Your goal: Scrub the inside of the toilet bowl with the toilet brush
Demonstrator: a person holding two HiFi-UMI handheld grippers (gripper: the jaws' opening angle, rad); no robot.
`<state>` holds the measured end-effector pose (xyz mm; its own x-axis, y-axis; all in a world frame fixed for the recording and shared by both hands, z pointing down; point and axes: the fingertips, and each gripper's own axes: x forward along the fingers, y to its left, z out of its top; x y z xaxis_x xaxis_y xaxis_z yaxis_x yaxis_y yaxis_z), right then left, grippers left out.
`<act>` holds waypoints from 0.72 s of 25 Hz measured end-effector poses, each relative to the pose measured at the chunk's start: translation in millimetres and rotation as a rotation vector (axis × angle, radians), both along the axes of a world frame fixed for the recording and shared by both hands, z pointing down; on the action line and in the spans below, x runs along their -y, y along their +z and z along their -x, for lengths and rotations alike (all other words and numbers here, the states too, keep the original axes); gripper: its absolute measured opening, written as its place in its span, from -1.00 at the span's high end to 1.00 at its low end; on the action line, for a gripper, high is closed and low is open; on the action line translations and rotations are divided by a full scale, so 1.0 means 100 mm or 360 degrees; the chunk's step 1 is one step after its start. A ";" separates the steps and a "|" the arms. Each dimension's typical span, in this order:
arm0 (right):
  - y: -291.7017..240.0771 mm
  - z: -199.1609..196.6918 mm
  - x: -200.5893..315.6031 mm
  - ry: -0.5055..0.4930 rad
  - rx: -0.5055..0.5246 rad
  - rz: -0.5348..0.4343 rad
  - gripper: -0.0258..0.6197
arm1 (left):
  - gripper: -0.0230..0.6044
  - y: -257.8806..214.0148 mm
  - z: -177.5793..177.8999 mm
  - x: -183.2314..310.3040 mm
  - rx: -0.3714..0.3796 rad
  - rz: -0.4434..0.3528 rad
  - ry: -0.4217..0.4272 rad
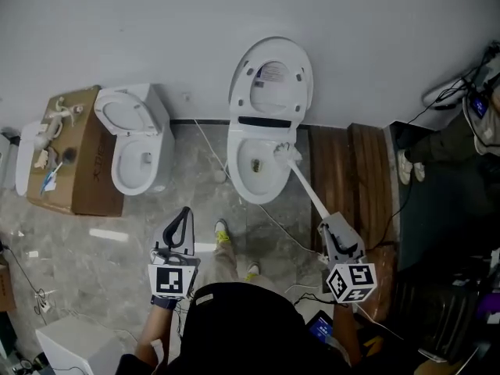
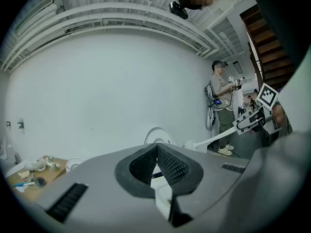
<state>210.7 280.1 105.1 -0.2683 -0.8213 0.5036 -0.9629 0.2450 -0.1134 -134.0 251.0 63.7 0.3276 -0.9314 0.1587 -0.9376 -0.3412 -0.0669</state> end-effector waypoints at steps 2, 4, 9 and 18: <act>0.06 0.13 0.23 0.0039 0.0042 0.0049 0.46 | 0.89 0.04 0.02 0.35 -0.0033 -0.0003 0.0073; 0.16 0.27 0.47 0.0061 0.0070 0.0106 0.46 | 0.89 0.15 0.04 0.71 -0.0035 0.0000 0.0154; 0.53 0.49 0.93 0.0082 -0.0089 0.0196 0.46 | 0.89 0.62 -0.03 1.43 0.0083 0.0012 0.0416; 1.68 0.65 1.63 -0.0141 -0.0524 0.0319 0.46 | 0.89 1.84 -0.15 2.10 0.0093 0.0171 0.0514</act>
<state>146.0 116.9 272.7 -0.1314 -0.6788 0.7224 -0.9318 0.3333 0.1436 -119.5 40.9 248.2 0.5903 -0.7580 0.2773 -0.7756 -0.6279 -0.0651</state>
